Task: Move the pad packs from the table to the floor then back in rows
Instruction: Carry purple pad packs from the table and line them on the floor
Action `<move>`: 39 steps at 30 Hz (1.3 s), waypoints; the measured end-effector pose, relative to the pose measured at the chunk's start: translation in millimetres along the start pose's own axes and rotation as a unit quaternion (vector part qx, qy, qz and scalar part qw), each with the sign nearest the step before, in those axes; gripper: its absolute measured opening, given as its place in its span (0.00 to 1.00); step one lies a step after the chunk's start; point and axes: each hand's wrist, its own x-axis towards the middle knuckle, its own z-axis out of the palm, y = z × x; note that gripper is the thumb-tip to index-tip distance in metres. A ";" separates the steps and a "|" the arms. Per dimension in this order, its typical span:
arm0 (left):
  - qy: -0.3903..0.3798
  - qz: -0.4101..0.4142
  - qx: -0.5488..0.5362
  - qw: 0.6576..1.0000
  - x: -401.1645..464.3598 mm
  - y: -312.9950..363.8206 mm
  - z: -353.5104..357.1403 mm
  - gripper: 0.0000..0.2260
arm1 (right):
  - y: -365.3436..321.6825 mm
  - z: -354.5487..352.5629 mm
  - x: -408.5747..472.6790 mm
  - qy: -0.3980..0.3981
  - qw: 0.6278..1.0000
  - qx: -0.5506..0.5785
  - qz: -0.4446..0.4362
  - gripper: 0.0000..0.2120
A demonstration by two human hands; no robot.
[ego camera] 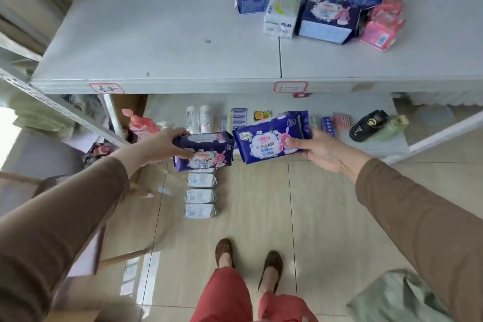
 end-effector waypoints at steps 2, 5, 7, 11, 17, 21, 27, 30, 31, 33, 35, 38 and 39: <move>0.010 -0.015 0.023 1.000 11.7 -19.2 20.8 0.27 | 33.1 5.4 2.5 0.016 1.000 -0.006 0.020 0.26; 0.022 -0.022 0.018 0.999 35.7 -49.1 50.4 0.25 | 84.8 13.4 13.8 0.055 0.997 -0.014 0.060 0.28; 0.025 -0.023 0.007 0.999 54.4 -71.9 71.1 0.21 | 119.3 20.8 23.7 0.084 0.993 -0.029 0.080 0.28; 0.015 -0.019 0.050 0.998 99.5 -122.2 117.5 0.21 | 189.4 38.1 57.1 0.149 0.979 -0.090 0.102 0.29; 0.026 0.001 0.084 0.996 173.1 -187.4 197.0 0.22 | 300.7 41.7 118.6 0.164 0.968 -0.149 0.116 0.22; 0.033 0.014 0.080 0.996 226.8 -212.8 249.6 0.20 | 373.2 28.1 163.3 0.159 0.964 -0.183 0.106 0.22; 0.064 0.024 0.042 0.997 321.5 -236.1 314.7 0.14 | 465.9 -4.2 238.8 0.180 0.958 -0.210 0.069 0.24; 0.086 0.041 0.059 0.994 370.1 -249.1 343.9 0.19 | 502.7 -18.1 280.3 0.189 0.956 -0.221 0.047 0.25; 0.092 0.049 0.067 0.992 385.7 -253.3 352.9 0.22 | 513.6 -23.1 293.8 0.188 0.956 -0.223 0.041 0.25; 0.097 0.057 0.072 0.991 414.6 -262.5 368.3 0.24 | 533.3 -33.0 320.3 0.186 0.953 -0.236 0.027 0.24; 0.102 0.069 0.075 0.990 440.4 -271.8 380.9 0.24 | 549.0 -42.4 345.8 0.187 0.945 -0.267 0.013 0.23; 0.114 0.082 0.090 0.986 472.4 -285.8 394.3 0.23 | 567.4 -53.5 381.6 0.183 0.930 -0.320 -0.005 0.22; 0.118 0.081 0.096 0.985 482.3 -290.0 397.8 0.24 | 572.7 -56.7 392.6 0.183 0.923 -0.340 -0.005 0.21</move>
